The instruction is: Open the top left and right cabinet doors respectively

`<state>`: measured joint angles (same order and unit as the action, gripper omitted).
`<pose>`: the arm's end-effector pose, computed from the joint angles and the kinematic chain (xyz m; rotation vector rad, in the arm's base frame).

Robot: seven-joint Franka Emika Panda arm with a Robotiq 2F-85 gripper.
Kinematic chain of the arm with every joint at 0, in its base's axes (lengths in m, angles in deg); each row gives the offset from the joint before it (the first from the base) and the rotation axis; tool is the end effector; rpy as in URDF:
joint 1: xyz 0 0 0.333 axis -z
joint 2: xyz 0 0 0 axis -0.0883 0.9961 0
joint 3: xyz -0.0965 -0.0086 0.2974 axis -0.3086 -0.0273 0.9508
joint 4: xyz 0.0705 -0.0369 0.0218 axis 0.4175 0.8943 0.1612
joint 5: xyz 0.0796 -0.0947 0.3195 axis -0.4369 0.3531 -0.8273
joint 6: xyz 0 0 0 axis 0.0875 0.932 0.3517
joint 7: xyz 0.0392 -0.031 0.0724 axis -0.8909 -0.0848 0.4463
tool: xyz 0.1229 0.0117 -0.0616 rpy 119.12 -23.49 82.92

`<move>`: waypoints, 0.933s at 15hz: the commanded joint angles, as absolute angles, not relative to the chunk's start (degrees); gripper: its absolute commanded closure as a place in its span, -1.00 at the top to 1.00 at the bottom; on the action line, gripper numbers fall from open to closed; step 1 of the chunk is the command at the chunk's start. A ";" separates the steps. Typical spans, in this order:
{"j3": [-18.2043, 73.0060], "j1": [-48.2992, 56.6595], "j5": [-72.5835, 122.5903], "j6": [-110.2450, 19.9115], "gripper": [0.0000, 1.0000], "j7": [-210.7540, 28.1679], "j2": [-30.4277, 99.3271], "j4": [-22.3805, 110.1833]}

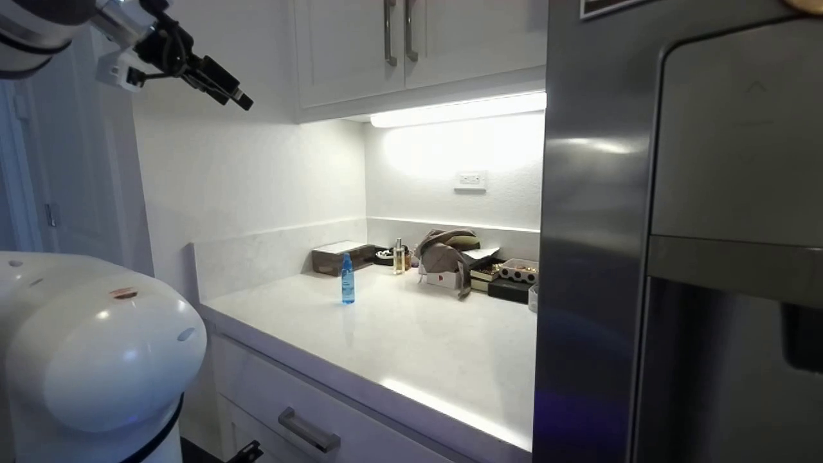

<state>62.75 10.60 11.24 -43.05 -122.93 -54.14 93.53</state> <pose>0.1752 0.2075 0.6521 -2.6097 0.3890 -1.5258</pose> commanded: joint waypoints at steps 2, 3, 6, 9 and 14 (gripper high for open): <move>63.72 16.59 13.76 -46.35 1.00 -127.02 -49.49 86.99; 63.80 17.52 14.29 -47.14 1.00 -127.51 -49.24 86.20; 64.03 20.59 16.12 -49.33 1.00 -128.18 -47.74 82.82; 64.39 24.44 18.25 -51.55 1.00 -129.34 -45.88 79.16; 65.41 32.09 22.76 -55.57 1.00 -129.46 -40.30 72.53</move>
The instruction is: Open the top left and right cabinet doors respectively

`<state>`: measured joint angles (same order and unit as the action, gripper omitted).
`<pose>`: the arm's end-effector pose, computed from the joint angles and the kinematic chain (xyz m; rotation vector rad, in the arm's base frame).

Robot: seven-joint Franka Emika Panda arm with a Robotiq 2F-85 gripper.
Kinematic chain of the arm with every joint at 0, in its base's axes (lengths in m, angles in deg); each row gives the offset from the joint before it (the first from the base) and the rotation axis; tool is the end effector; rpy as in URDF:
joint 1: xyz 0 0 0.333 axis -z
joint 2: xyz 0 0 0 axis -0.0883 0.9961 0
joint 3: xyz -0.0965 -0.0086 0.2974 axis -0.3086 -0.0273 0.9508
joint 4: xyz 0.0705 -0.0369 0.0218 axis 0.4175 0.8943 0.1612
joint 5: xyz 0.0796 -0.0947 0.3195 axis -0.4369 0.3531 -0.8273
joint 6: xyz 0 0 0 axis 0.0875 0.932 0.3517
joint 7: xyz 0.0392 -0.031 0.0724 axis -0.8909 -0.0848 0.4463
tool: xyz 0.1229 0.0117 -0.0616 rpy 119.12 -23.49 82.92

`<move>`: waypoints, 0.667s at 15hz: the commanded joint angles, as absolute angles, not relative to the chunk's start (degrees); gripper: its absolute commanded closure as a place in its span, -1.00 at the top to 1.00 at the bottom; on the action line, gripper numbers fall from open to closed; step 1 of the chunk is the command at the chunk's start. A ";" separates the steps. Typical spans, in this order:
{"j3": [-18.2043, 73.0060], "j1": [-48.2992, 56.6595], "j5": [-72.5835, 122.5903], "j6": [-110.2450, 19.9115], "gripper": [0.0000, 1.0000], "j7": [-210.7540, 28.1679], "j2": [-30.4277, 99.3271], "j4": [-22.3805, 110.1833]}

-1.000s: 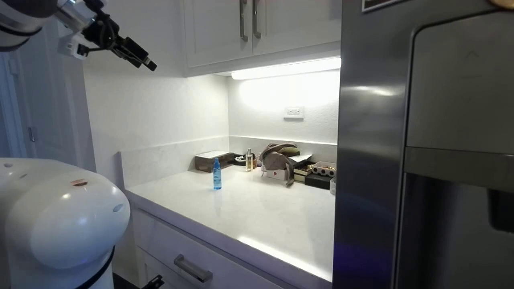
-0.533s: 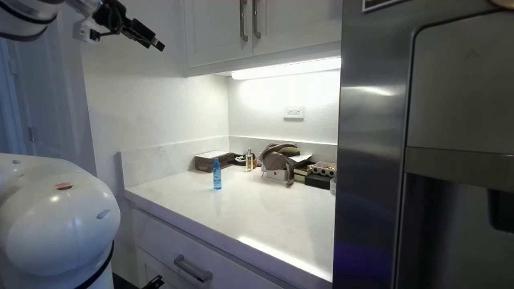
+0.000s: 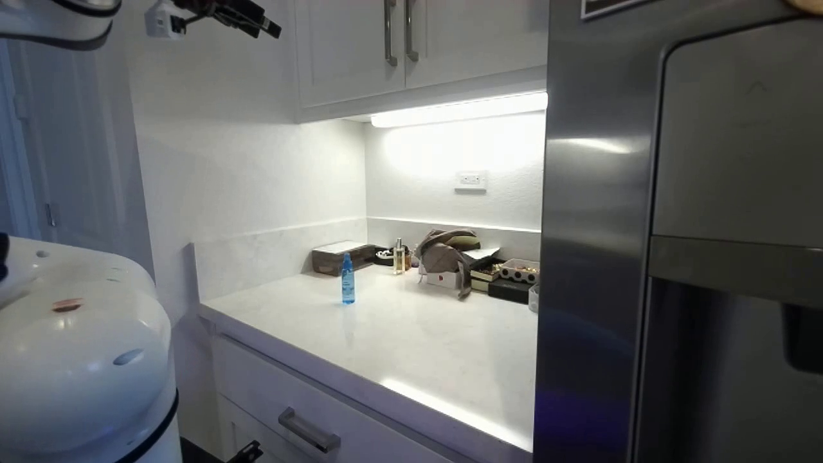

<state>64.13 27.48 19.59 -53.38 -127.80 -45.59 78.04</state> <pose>0.2276 0.2119 0.7579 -2.3887 0.5467 -1.9412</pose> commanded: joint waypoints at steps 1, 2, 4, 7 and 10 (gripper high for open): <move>65.81 33.66 23.78 -56.25 1.00 -129.37 -38.99 71.24; 66.34 35.18 24.92 -56.79 1.00 -129.33 -37.49 69.87; 67.68 38.19 27.49 -57.82 1.00 -128.87 -34.12 66.90; 69.61 41.73 30.97 -58.57 1.00 -128.50 -30.13 62.68; 71.51 44.95 34.34 -59.03 1.00 -127.68 -26.13 58.20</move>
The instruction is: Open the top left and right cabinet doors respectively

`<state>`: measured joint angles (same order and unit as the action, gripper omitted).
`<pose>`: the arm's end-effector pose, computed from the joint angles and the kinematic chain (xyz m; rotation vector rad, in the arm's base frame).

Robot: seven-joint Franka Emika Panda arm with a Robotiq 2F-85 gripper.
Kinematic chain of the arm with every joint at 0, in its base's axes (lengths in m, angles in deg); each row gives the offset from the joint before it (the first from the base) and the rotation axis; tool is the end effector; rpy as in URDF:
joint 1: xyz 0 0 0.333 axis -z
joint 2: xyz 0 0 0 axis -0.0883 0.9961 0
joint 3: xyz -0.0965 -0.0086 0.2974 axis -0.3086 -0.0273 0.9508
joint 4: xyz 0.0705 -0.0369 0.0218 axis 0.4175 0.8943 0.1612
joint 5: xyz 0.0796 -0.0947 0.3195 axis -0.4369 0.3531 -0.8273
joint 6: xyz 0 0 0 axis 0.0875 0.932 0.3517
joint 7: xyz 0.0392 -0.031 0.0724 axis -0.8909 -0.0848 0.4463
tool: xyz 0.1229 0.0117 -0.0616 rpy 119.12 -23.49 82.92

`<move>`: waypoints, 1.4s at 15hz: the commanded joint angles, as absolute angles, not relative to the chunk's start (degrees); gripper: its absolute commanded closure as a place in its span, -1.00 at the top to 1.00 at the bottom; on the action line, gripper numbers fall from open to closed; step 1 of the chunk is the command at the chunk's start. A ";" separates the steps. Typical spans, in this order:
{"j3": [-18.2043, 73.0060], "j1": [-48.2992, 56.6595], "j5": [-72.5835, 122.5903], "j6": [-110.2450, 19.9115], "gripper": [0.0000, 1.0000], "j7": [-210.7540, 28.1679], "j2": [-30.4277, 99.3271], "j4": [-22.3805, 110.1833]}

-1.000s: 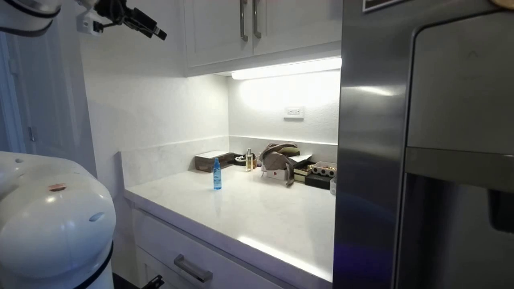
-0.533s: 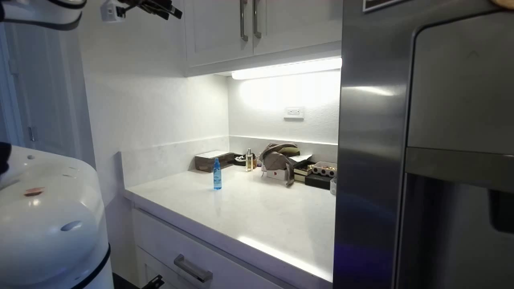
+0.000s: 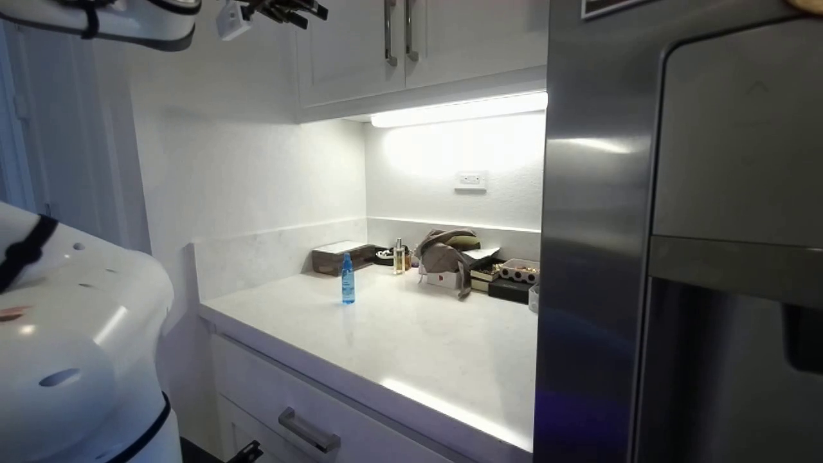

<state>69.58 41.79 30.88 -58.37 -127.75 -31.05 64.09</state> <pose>0.3276 0.1975 0.8027 2.2126 -0.4685 1.9266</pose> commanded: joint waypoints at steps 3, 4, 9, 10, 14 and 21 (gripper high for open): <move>72.95 47.76 38.01 -59.72 1.00 -126.88 -21.88 54.75; 73.59 48.81 39.22 -59.78 1.00 -126.85 -20.39 53.56; 77.06 54.12 44.75 -58.76 1.00 -127.64 -13.20 47.40; 77.80 54.94 45.64 -58.35 1.00 -127.81 -11.87 46.19; 80.21 57.08 49.43 -57.13 1.00 -128.48 -7.72 42.48; 81.76 56.81 54.17 -52.78 1.00 -128.89 -2.94 39.10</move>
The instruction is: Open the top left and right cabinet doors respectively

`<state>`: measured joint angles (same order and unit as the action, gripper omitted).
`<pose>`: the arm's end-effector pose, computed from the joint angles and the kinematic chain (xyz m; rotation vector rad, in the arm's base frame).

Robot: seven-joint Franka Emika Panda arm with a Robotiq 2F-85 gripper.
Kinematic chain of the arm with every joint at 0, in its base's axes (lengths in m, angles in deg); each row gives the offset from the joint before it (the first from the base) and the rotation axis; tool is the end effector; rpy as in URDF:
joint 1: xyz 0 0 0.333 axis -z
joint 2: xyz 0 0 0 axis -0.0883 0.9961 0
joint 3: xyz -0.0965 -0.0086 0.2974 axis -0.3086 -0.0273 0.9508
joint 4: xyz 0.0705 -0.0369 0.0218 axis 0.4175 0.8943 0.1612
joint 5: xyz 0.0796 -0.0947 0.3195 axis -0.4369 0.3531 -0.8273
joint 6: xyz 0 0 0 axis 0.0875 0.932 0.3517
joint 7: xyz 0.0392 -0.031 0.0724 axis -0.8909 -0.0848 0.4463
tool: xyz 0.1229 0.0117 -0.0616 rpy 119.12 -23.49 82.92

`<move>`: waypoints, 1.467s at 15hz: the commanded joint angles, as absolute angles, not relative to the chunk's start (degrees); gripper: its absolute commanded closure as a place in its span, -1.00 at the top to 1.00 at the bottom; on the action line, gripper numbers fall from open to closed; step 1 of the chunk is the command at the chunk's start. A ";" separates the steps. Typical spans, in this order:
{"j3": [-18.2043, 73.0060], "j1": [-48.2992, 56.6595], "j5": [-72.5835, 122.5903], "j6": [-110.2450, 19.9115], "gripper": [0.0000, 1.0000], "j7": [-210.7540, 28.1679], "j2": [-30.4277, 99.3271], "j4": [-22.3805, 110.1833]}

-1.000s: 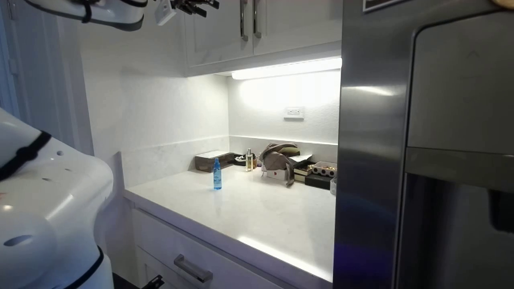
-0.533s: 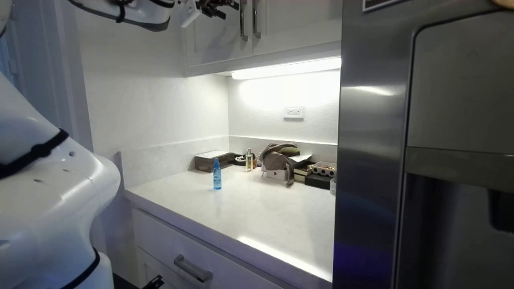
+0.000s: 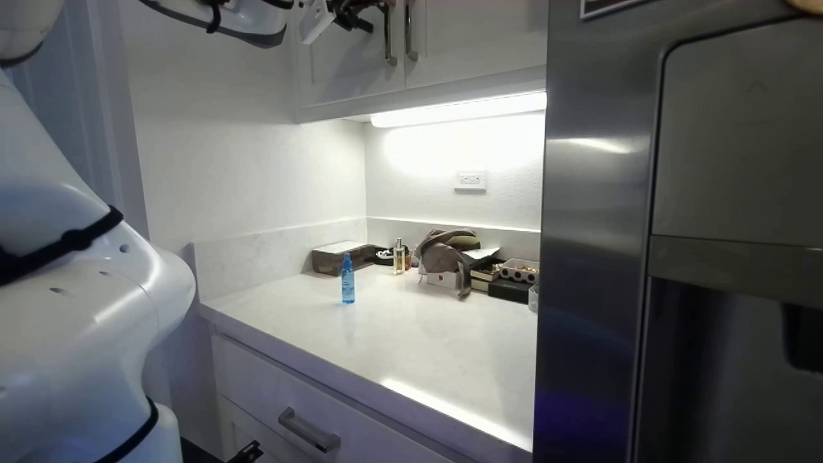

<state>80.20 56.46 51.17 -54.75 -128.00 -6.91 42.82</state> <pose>0.4582 0.1212 0.8353 2.1259 -0.3906 1.7492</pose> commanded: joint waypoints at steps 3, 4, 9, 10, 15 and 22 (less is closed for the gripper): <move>81.22 55.83 55.76 -51.68 1.00 -128.40 -1.21 38.67; 80.93 55.45 56.51 -51.56 1.00 -128.53 -0.68 38.56; 78.93 51.04 60.89 -48.63 1.00 -128.77 3.51 36.66; 78.10 49.32 61.81 -47.93 1.00 -128.96 4.20 36.25; 70.15 36.38 67.19 -44.13 1.00 -128.70 6.34 36.26; 52.48 14.54 68.74 -41.29 -0.24 -127.09 5.44 38.89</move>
